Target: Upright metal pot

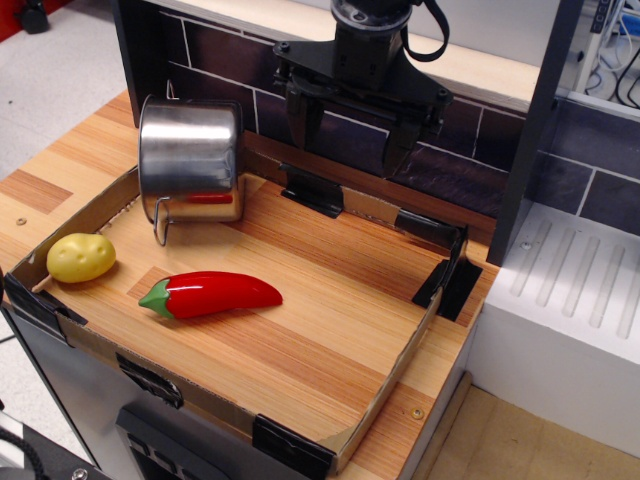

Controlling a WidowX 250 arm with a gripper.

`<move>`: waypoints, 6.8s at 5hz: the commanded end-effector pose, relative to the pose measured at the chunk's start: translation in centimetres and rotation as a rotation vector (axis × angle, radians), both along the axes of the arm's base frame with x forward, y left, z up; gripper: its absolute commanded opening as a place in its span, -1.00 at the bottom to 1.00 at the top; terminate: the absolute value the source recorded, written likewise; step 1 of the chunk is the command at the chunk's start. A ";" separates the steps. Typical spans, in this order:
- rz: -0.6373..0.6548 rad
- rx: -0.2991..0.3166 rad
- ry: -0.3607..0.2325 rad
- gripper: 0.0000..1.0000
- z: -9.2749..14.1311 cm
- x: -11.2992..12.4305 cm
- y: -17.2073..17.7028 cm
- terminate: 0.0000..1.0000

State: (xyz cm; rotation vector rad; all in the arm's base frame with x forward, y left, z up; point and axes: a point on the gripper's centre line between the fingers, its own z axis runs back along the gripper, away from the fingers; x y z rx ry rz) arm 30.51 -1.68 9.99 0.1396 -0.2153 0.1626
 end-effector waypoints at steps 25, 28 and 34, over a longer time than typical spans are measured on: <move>0.667 -0.190 -0.135 -1.00 -1.1 1.2 14.8 -1.00; 0.433 0.351 -0.370 -1.00 1.6 1.5 11.3 -1.00; 0.136 0.637 -0.421 -1.00 -3.7 2.4 10.7 -1.00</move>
